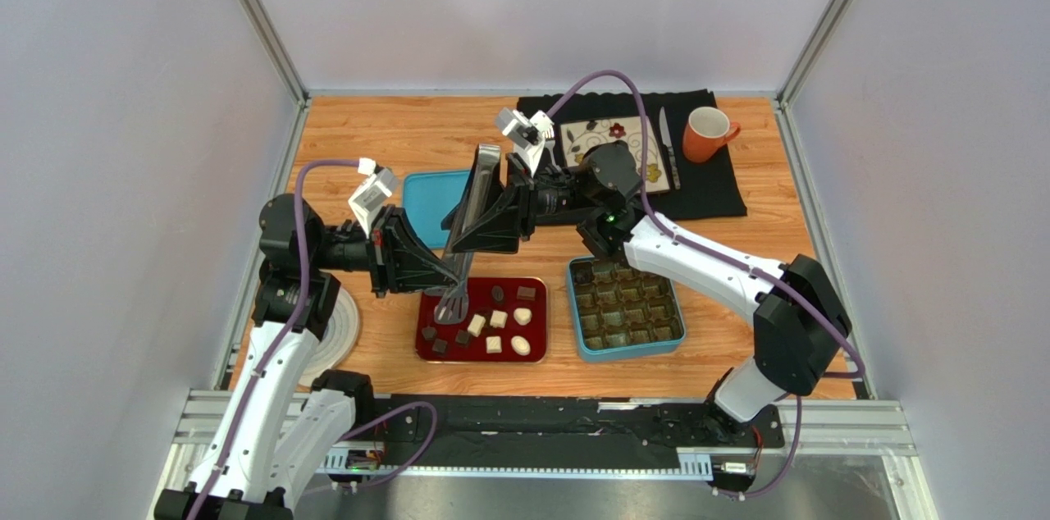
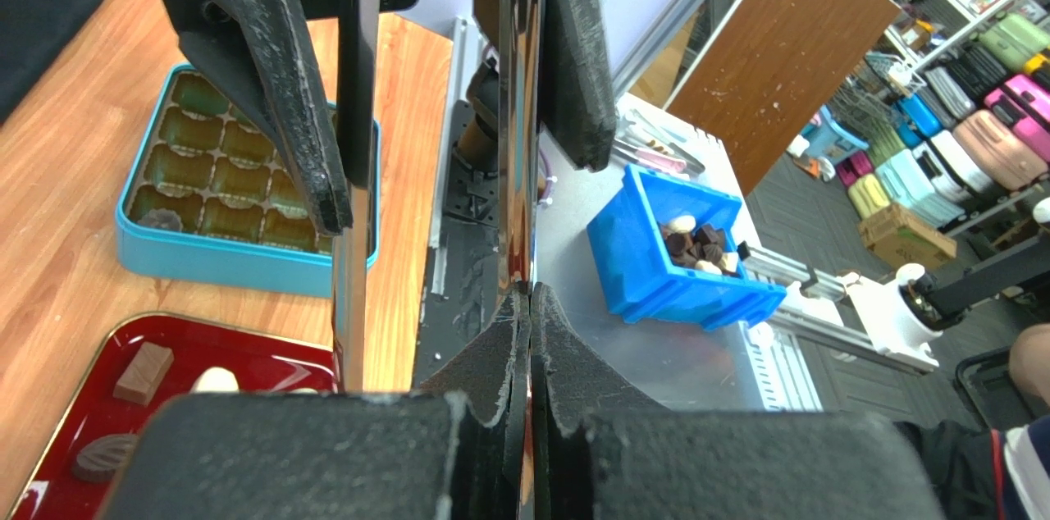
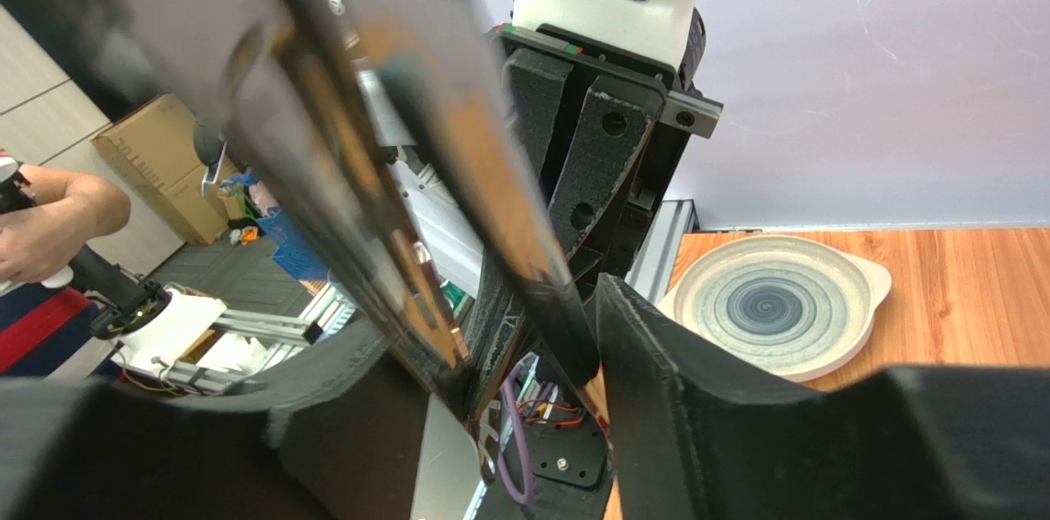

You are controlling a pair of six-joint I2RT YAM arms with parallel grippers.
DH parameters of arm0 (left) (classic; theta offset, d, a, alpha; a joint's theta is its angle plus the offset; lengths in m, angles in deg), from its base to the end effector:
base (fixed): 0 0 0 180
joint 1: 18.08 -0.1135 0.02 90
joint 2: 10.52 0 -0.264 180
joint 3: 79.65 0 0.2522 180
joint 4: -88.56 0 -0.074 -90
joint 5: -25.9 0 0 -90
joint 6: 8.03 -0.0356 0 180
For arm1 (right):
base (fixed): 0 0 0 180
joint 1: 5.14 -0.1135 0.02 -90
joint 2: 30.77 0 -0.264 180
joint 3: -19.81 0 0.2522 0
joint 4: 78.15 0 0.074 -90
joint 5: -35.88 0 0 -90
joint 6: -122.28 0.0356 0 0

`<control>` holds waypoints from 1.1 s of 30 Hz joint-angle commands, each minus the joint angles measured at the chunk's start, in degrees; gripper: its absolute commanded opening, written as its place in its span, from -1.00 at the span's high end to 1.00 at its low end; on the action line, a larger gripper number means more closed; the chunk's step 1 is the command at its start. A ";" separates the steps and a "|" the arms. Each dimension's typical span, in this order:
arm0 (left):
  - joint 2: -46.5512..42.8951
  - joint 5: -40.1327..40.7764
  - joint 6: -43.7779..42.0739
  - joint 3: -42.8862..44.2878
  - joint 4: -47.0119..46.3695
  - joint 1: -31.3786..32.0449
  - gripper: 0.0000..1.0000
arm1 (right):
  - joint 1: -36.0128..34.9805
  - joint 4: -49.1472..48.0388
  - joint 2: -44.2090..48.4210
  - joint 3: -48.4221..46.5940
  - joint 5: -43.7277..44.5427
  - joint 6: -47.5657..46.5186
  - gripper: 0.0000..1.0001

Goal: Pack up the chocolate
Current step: Pick up the fake chocolate from the plate.

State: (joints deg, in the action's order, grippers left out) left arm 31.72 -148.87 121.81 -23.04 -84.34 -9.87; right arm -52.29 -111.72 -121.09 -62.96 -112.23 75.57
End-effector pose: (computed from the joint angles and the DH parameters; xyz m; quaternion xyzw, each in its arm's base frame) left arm 0.1389 -0.0559 0.3633 0.3537 0.6075 -0.6326 0.3250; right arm 0.2192 0.2807 0.3851 -0.4273 0.4490 0.7075 0.3396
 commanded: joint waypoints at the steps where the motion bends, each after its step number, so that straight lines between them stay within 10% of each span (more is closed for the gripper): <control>1: -0.58 -16.39 1.30 0.66 -3.36 0.23 1.00 | 0.22 -0.31 0.06 -3.93 -0.60 -0.48 -0.11; 8: -0.40 -16.39 2.27 0.66 -4.51 0.23 1.00 | 0.05 -5.40 -0.91 -3.06 -1.57 3.47 -0.39; 24: -0.49 -16.39 6.22 -0.84 -9.69 0.23 0.99 | -0.48 1.27 3.04 1.33 4.66 -3.20 0.76; 28: 0.91 -16.39 8.93 -0.40 -11.71 0.14 0.34 | -0.57 12.13 8.04 3.44 11.15 -11.10 0.89; 29: 1.26 -16.39 9.99 -0.23 -12.67 0.14 -0.41 | -0.66 14.61 9.02 4.14 12.74 -15.30 0.95; 33: 3.19 -16.30 13.25 1.09 -15.67 -0.91 -0.79 | -0.83 27.70 13.76 6.08 20.83 -24.11 1.00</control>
State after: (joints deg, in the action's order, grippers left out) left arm 33.27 -149.64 130.88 -24.26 -94.55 -9.81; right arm -52.62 -97.34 -112.76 -58.22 -100.71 63.90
